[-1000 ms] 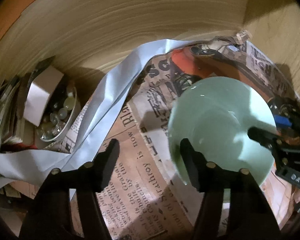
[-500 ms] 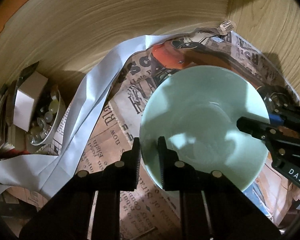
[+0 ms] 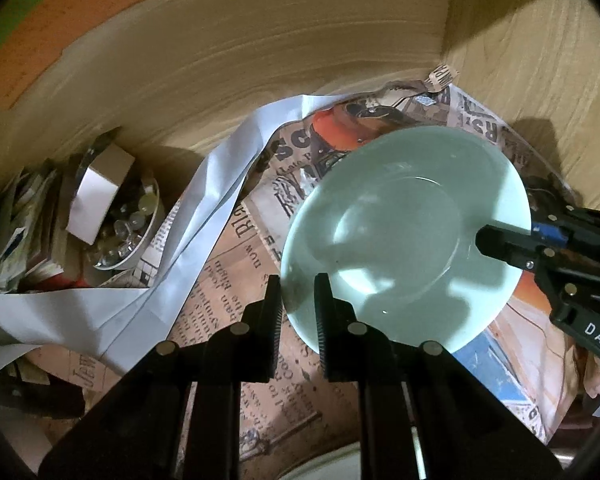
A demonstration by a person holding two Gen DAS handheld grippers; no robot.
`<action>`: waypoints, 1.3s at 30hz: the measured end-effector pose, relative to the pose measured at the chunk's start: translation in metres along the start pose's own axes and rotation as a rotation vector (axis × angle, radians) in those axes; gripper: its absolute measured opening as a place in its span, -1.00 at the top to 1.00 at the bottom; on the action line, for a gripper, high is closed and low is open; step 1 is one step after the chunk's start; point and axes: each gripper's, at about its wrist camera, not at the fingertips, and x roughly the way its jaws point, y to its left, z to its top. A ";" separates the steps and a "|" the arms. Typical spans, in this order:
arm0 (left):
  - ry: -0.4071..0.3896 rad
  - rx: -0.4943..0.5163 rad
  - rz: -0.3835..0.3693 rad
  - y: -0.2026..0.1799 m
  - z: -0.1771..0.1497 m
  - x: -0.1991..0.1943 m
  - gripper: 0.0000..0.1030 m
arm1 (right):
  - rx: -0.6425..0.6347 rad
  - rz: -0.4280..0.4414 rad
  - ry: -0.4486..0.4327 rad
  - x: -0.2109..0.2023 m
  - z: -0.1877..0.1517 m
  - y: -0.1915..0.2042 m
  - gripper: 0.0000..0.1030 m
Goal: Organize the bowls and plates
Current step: 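Carry the mint green bowl over the stacked bowls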
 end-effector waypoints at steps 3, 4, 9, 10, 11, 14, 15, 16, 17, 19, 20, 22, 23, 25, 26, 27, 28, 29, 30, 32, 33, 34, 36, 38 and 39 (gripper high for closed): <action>0.046 -0.014 -0.030 0.003 -0.002 0.011 0.71 | 0.019 0.002 0.012 0.004 -0.001 -0.003 0.72; 0.062 -0.023 -0.038 0.003 -0.002 0.016 0.71 | 0.032 0.012 0.022 0.007 -0.003 -0.005 0.72; 0.076 -0.004 -0.031 -0.001 -0.008 0.025 0.71 | 0.044 0.005 0.024 0.010 -0.006 -0.008 0.72; 0.083 -0.003 -0.032 -0.002 -0.008 0.026 0.71 | 0.044 0.003 0.025 0.012 -0.006 -0.008 0.72; 0.086 -0.004 -0.033 -0.001 -0.007 0.027 0.71 | 0.047 0.000 0.028 0.014 -0.006 -0.010 0.72; 0.098 -0.010 -0.038 -0.002 -0.003 0.031 0.71 | 0.048 -0.014 0.039 0.021 -0.006 -0.013 0.72; 0.101 -0.010 -0.039 -0.003 -0.002 0.033 0.71 | 0.050 -0.016 0.044 0.023 -0.006 -0.014 0.71; 0.102 -0.007 -0.038 -0.004 -0.001 0.035 0.71 | 0.054 -0.017 0.048 0.024 -0.006 -0.015 0.71; 0.099 0.001 -0.036 -0.005 0.000 0.035 0.71 | 0.062 -0.014 0.055 0.027 -0.005 -0.017 0.71; 0.098 0.028 -0.025 -0.010 0.001 0.037 0.71 | 0.082 0.001 0.072 0.030 -0.006 -0.023 0.67; 0.098 0.037 -0.026 -0.012 0.002 0.039 0.71 | 0.091 0.005 0.078 0.032 -0.006 -0.025 0.67; 0.109 0.044 -0.046 -0.013 0.004 0.042 0.70 | 0.107 0.016 0.087 0.035 -0.008 -0.030 0.66; 0.117 0.039 -0.057 -0.012 0.005 0.043 0.70 | 0.115 0.028 0.088 0.035 -0.008 -0.031 0.66; 0.131 0.028 -0.070 -0.011 0.007 0.045 0.70 | 0.123 0.041 0.089 0.034 -0.008 -0.032 0.64; 0.134 0.025 -0.076 -0.011 0.008 0.046 0.70 | 0.123 0.041 0.089 0.035 -0.009 -0.032 0.64; 0.139 0.020 -0.083 -0.011 0.009 0.047 0.70 | 0.122 0.039 0.087 0.035 -0.010 -0.031 0.64; 0.140 0.018 -0.087 -0.010 0.008 0.047 0.70 | 0.119 0.033 0.086 0.035 -0.010 -0.030 0.64; 0.136 0.020 -0.090 -0.010 0.008 0.047 0.70 | 0.115 0.024 0.085 0.035 -0.011 -0.028 0.64; 0.128 0.024 -0.089 -0.011 0.008 0.046 0.70 | 0.115 0.019 0.079 0.034 -0.012 -0.027 0.66; 0.125 0.022 -0.088 -0.012 0.008 0.045 0.70 | 0.127 0.015 0.073 0.033 -0.012 -0.027 0.69; 0.123 0.017 -0.087 -0.012 0.008 0.044 0.70 | 0.140 0.023 0.070 0.032 -0.013 -0.029 0.69; 0.120 0.015 -0.086 -0.012 0.008 0.041 0.71 | 0.152 0.029 0.069 0.031 -0.013 -0.030 0.69; 0.107 0.017 -0.086 -0.014 0.006 0.034 0.72 | 0.169 0.037 0.058 0.028 -0.013 -0.031 0.69; 0.089 0.021 -0.089 -0.016 0.004 0.025 0.73 | 0.174 0.039 0.040 0.022 -0.012 -0.030 0.70; 0.078 0.022 -0.091 -0.016 0.002 0.019 0.73 | 0.177 0.041 0.031 0.019 -0.012 -0.029 0.70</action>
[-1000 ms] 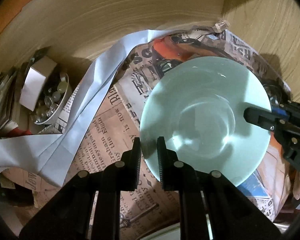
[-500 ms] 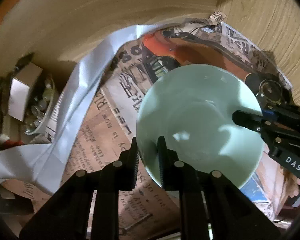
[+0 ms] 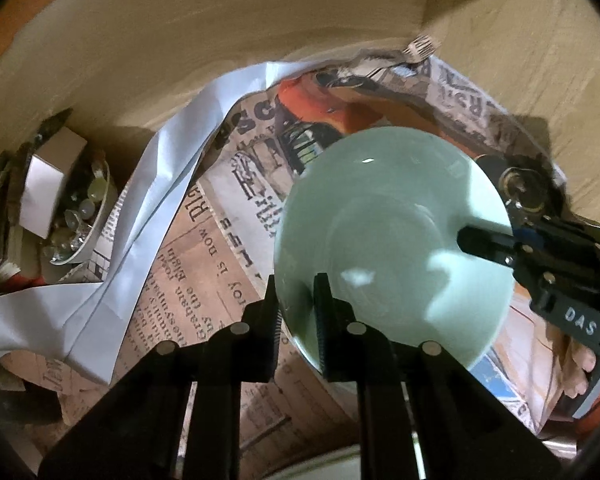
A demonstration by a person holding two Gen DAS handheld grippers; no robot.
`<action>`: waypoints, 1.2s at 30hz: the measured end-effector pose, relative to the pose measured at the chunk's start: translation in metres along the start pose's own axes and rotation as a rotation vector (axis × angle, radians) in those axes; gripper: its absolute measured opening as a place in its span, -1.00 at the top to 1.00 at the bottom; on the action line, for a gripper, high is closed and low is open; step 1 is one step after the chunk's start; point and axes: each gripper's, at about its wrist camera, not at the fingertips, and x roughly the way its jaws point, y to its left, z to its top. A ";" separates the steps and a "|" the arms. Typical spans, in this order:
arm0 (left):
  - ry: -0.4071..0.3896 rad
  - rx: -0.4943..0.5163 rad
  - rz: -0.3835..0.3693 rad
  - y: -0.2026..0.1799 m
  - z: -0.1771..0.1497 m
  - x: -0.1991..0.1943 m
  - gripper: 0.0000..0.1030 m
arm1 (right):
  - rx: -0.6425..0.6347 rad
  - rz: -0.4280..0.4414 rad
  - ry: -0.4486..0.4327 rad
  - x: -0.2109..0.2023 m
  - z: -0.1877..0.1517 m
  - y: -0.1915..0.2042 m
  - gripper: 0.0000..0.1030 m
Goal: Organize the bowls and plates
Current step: 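Carry the mint green bowl over the stacked bowls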
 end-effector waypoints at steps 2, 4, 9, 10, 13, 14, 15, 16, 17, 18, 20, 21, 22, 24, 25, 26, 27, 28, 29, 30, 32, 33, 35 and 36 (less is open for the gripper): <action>-0.022 -0.001 -0.003 -0.001 -0.003 -0.010 0.73 | -0.003 0.007 -0.023 -0.009 0.001 0.005 0.70; -0.047 -0.008 -0.008 -0.001 -0.007 -0.022 0.73 | -0.016 0.009 -0.044 -0.017 0.000 0.012 0.70; -0.099 -0.034 -0.027 0.003 -0.020 -0.049 0.73 | -0.055 0.008 -0.080 -0.032 -0.003 0.031 0.70; -0.109 -0.037 -0.025 0.004 -0.023 -0.053 0.73 | -0.066 0.010 -0.085 -0.035 -0.004 0.037 0.70; -0.137 -0.055 -0.023 0.008 -0.033 -0.068 0.73 | -0.095 0.015 -0.095 -0.040 -0.007 0.049 0.70; -0.147 -0.063 -0.023 0.010 -0.036 -0.072 0.73 | -0.106 0.017 -0.097 -0.041 -0.008 0.055 0.70; -0.156 -0.071 -0.023 0.012 -0.040 -0.076 0.73 | -0.113 0.019 -0.098 -0.042 -0.009 0.057 0.70; -0.165 -0.080 -0.021 0.014 -0.044 -0.081 0.73 | -0.122 0.023 -0.100 -0.043 -0.011 0.062 0.70; -0.176 -0.089 -0.016 0.017 -0.050 -0.086 0.73 | -0.132 0.028 -0.101 -0.044 -0.013 0.066 0.70; -0.184 -0.096 -0.013 0.019 -0.054 -0.090 0.73 | -0.141 0.033 -0.103 -0.044 -0.014 0.071 0.70; -0.198 -0.110 -0.007 0.025 -0.064 -0.099 0.73 | -0.160 0.044 -0.103 -0.046 -0.017 0.081 0.70; -0.207 -0.119 -0.003 0.028 -0.070 -0.104 0.73 | -0.172 0.050 -0.103 -0.046 -0.019 0.088 0.70; -0.215 -0.127 0.001 0.031 -0.076 -0.108 0.73 | -0.182 0.055 -0.103 -0.047 -0.021 0.093 0.70; -0.229 -0.143 0.006 0.036 -0.088 -0.117 0.73 | -0.201 0.063 -0.102 -0.048 -0.025 0.102 0.70; -0.239 -0.155 0.008 0.040 -0.095 -0.122 0.73 | -0.217 0.069 -0.102 -0.049 -0.028 0.110 0.70; -0.246 -0.164 0.012 0.041 -0.101 -0.127 0.73 | -0.227 0.073 -0.103 -0.050 -0.030 0.114 0.70; -0.255 -0.174 0.017 0.044 -0.108 -0.132 0.73 | -0.240 0.078 -0.104 -0.051 -0.033 0.121 0.70; -0.261 -0.180 0.021 0.046 -0.113 -0.135 0.73 | -0.249 0.082 -0.105 -0.052 -0.035 0.126 0.70; -0.269 -0.188 0.027 0.048 -0.120 -0.140 0.73 | -0.261 0.087 -0.105 -0.052 -0.038 0.131 0.70; -0.276 -0.196 0.034 0.051 -0.127 -0.145 0.73 | -0.271 0.090 -0.106 -0.053 -0.040 0.136 0.70; -0.290 -0.208 0.045 0.054 -0.139 -0.151 0.73 | -0.293 0.101 -0.106 -0.053 -0.046 0.148 0.70; -0.297 -0.215 0.053 0.055 -0.147 -0.155 0.73 | -0.298 0.105 -0.106 -0.053 -0.048 0.151 0.70; -0.305 -0.231 0.062 0.057 -0.159 -0.162 0.73 | -0.314 0.116 -0.105 -0.053 -0.054 0.162 0.70; -0.308 -0.240 0.063 0.060 -0.166 -0.165 0.73 | -0.321 0.120 -0.104 -0.053 -0.056 0.166 0.70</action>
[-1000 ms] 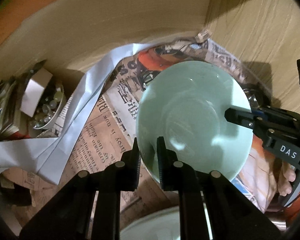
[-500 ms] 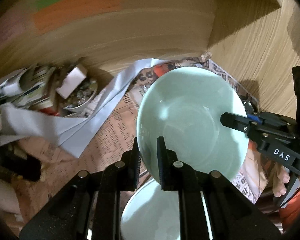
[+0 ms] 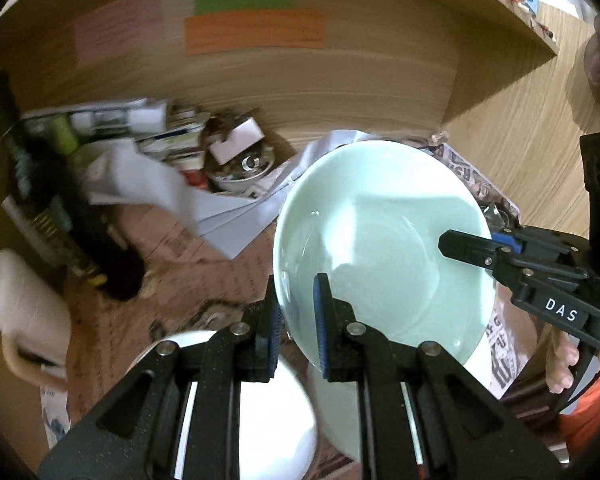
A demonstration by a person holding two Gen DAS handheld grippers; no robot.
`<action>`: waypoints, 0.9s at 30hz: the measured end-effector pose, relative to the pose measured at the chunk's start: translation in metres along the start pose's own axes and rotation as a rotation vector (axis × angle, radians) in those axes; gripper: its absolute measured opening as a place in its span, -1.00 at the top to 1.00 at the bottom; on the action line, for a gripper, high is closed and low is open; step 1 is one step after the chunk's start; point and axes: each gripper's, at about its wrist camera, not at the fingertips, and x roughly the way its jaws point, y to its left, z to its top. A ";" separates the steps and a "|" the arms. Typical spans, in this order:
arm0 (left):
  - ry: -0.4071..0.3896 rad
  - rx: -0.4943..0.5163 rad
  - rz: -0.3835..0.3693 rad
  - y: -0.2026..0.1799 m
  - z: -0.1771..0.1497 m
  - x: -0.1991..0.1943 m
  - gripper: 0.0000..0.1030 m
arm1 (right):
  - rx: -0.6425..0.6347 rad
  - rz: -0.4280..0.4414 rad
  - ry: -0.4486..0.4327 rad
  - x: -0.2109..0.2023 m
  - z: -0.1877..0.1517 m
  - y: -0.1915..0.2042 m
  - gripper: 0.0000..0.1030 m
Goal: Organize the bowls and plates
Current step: 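Carry the mint green bowl over the stacked bowls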
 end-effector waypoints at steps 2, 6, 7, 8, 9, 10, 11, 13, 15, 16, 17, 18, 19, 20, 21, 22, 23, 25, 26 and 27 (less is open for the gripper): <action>-0.004 -0.017 0.004 0.008 -0.008 -0.008 0.73 | -0.014 0.015 0.004 0.002 -0.003 0.011 0.70; -0.020 -0.048 0.028 0.023 -0.026 -0.022 0.73 | -0.041 0.039 0.015 0.006 -0.007 0.031 0.70; -0.022 -0.054 0.032 0.026 -0.029 -0.025 0.73 | -0.053 0.046 0.020 0.008 -0.009 0.038 0.70; -0.025 -0.062 0.038 0.030 -0.033 -0.028 0.73 | -0.059 0.052 0.023 0.009 -0.009 0.041 0.70; -0.027 -0.071 0.043 0.034 -0.037 -0.031 0.73 | -0.065 0.059 0.027 0.010 -0.010 0.045 0.70; -0.029 -0.080 0.049 0.038 -0.041 -0.034 0.73 | -0.076 0.066 0.031 0.011 -0.013 0.051 0.70; -0.030 -0.087 0.052 0.041 -0.044 -0.036 0.73 | -0.084 0.069 0.034 0.012 -0.014 0.055 0.70; -0.031 -0.101 0.063 0.048 -0.052 -0.042 0.73 | -0.099 0.081 0.041 0.014 -0.016 0.063 0.70; -0.033 -0.115 0.075 0.054 -0.058 -0.047 0.73 | -0.115 0.093 0.048 0.015 -0.019 0.071 0.70; -0.033 -0.122 0.082 0.057 -0.062 -0.049 0.73 | -0.122 0.097 0.052 0.015 -0.020 0.075 0.70; -0.032 -0.128 0.086 0.060 -0.064 -0.050 0.73 | -0.128 0.100 0.055 0.017 -0.021 0.078 0.70; -0.032 -0.134 0.091 0.063 -0.067 -0.053 0.73 | -0.133 0.103 0.057 0.018 -0.022 0.081 0.70; -0.031 -0.140 0.095 0.065 -0.070 -0.054 0.73 | -0.137 0.107 0.062 0.019 -0.023 0.084 0.70; -0.030 -0.146 0.098 0.068 -0.073 -0.056 0.73 | -0.142 0.110 0.068 0.021 -0.024 0.087 0.70; -0.029 -0.152 0.101 0.071 -0.075 -0.057 0.73 | -0.146 0.113 0.073 0.024 -0.025 0.089 0.70; -0.027 -0.157 0.104 0.074 -0.077 -0.058 0.73 | -0.150 0.115 0.079 0.025 -0.026 0.092 0.70; -0.027 -0.161 0.107 0.075 -0.080 -0.060 0.73 | -0.154 0.117 0.084 0.027 -0.027 0.094 0.70; -0.023 -0.169 0.114 0.079 -0.083 -0.060 0.73 | -0.158 0.121 0.097 0.032 -0.029 0.097 0.70; -0.021 -0.172 0.115 0.080 -0.085 -0.060 0.73 | -0.160 0.122 0.105 0.034 -0.030 0.099 0.70; -0.018 -0.177 0.116 0.082 -0.087 -0.059 0.73 | -0.162 0.123 0.111 0.037 -0.031 0.101 0.70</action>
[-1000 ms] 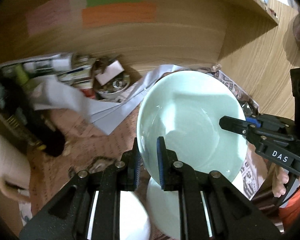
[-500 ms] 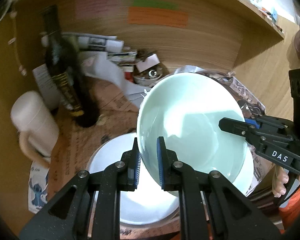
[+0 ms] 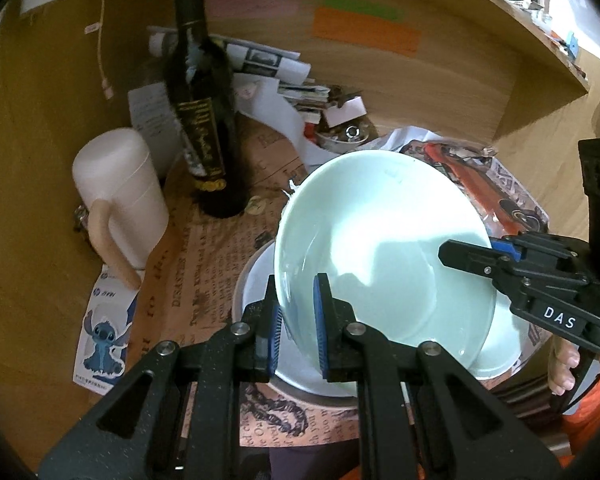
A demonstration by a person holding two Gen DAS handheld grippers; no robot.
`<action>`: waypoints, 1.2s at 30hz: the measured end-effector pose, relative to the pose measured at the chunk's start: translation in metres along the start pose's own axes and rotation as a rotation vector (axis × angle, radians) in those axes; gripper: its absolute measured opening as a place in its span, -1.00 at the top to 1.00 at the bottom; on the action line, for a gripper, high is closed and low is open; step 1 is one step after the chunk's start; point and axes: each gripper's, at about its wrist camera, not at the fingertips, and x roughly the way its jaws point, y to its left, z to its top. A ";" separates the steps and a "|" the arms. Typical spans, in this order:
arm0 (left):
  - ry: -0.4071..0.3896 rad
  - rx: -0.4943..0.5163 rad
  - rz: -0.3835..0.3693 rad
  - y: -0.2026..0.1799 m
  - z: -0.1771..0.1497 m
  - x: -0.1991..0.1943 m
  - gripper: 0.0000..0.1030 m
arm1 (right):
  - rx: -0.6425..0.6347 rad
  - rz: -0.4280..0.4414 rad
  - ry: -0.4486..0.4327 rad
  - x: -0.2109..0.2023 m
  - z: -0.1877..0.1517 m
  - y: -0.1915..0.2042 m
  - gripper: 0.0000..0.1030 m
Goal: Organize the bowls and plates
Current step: 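Carry the mint green bowl over the stacked bowls, then lower the mint green bowl into the white bowl and open the left gripper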
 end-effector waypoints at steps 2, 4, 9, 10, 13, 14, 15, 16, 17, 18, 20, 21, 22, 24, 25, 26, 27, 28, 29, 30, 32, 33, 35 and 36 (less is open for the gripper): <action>0.007 -0.007 0.001 0.005 -0.002 0.002 0.73 | -0.005 0.001 0.014 0.006 -0.001 0.002 0.70; 0.015 -0.012 0.005 0.008 -0.004 0.005 0.73 | -0.009 0.000 0.026 0.012 -0.001 0.004 0.70; 0.035 -0.030 0.008 0.016 -0.008 0.011 0.73 | -0.016 0.003 0.058 0.025 -0.002 0.006 0.70; 0.039 -0.032 0.010 0.018 -0.009 0.013 0.73 | -0.017 0.004 0.064 0.028 -0.003 0.006 0.70; 0.054 -0.038 0.019 0.021 -0.012 0.019 0.73 | -0.022 0.008 0.080 0.035 -0.004 0.008 0.70; 0.061 -0.043 0.019 0.023 -0.013 0.021 0.73 | -0.025 0.008 0.084 0.037 -0.004 0.009 0.70; 0.067 -0.049 0.017 0.025 -0.014 0.023 0.73 | -0.028 0.007 0.086 0.038 -0.005 0.010 0.70; 0.071 -0.051 0.017 0.026 -0.015 0.025 0.73 | -0.035 0.004 0.089 0.039 -0.005 0.011 0.70; 0.076 -0.052 0.018 0.028 -0.016 0.026 0.73 | -0.040 0.001 0.090 0.040 -0.005 0.012 0.70; 0.079 -0.052 0.019 0.028 -0.017 0.027 0.73 | -0.044 -0.003 0.091 0.041 -0.005 0.012 0.70; 0.080 -0.047 0.021 0.028 -0.018 0.027 0.73 | -0.054 -0.011 0.089 0.042 -0.004 0.013 0.70; 0.079 -0.044 0.022 0.027 -0.018 0.027 0.73 | -0.059 -0.013 0.089 0.043 -0.003 0.013 0.70; 0.078 -0.041 0.023 0.027 -0.018 0.027 0.73 | -0.060 -0.014 0.090 0.043 -0.003 0.012 0.70; 0.077 -0.037 0.025 0.027 -0.018 0.028 0.73 | -0.063 -0.014 0.090 0.044 -0.003 0.012 0.70; 0.076 -0.032 0.029 0.027 -0.019 0.028 0.73 | -0.069 -0.015 0.090 0.044 -0.003 0.013 0.70; 0.075 -0.029 0.032 0.027 -0.019 0.028 0.73 | -0.072 -0.017 0.090 0.044 -0.002 0.013 0.69; 0.074 -0.027 0.034 0.027 -0.018 0.029 0.73 | -0.077 -0.019 0.090 0.044 -0.002 0.014 0.68; 0.074 -0.023 0.036 0.027 -0.019 0.029 0.73 | -0.085 -0.021 0.090 0.044 -0.002 0.015 0.67; 0.074 -0.021 0.038 0.027 -0.019 0.030 0.73 | -0.091 -0.022 0.089 0.044 -0.002 0.016 0.67; 0.074 -0.020 0.042 0.027 -0.019 0.030 0.73 | -0.096 -0.026 0.086 0.044 -0.002 0.016 0.67; 0.070 -0.017 0.052 0.027 -0.019 0.031 0.73 | -0.119 -0.046 0.079 0.042 -0.002 0.018 0.67; 0.072 -0.015 0.057 0.027 -0.019 0.033 0.73 | -0.130 -0.055 0.075 0.042 -0.002 0.019 0.66; 0.075 -0.016 0.058 0.028 -0.018 0.034 0.72 | -0.141 -0.056 0.077 0.041 -0.001 0.020 0.62; 0.077 -0.019 0.055 0.028 -0.018 0.034 0.71 | -0.146 -0.057 0.080 0.041 0.000 0.020 0.61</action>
